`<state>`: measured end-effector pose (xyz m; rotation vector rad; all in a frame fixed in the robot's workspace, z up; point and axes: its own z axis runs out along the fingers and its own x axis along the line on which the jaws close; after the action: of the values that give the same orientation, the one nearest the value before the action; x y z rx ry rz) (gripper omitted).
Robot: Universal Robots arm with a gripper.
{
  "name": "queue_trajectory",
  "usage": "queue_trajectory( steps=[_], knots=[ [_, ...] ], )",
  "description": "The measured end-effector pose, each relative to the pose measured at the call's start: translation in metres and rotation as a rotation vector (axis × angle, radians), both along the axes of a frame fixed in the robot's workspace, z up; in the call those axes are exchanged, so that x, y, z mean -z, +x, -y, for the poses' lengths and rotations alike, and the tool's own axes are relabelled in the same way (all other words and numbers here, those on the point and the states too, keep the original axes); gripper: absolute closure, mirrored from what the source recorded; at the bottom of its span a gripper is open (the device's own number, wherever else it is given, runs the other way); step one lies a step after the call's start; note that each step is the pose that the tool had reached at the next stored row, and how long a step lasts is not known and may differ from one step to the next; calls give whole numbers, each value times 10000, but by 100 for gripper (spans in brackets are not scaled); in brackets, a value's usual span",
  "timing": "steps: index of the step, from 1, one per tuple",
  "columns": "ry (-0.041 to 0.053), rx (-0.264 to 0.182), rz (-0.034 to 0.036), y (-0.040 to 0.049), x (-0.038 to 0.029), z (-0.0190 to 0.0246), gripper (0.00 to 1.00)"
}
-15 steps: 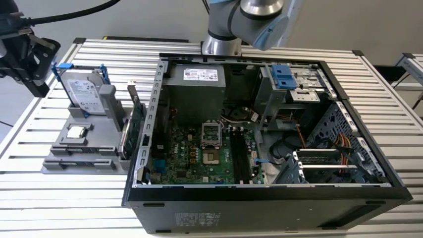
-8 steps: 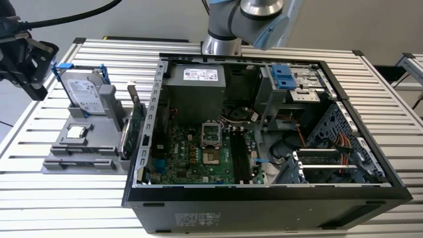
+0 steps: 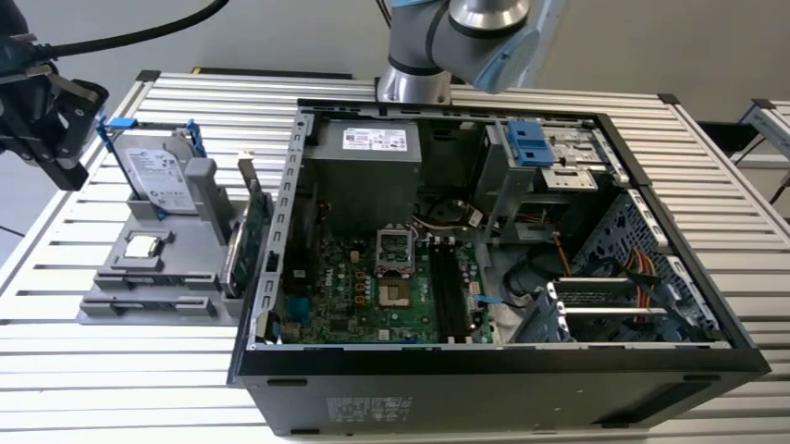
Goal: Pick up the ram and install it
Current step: 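Pick up the ram and move it above insertion slot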
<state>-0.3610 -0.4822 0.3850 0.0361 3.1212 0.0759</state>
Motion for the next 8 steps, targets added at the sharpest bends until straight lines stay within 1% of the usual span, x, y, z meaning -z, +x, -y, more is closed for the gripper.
queue_trajectory(
  steps=[8],
  knots=[
    [0, -31, 0, 0, 1, 0, 100]
  ],
)
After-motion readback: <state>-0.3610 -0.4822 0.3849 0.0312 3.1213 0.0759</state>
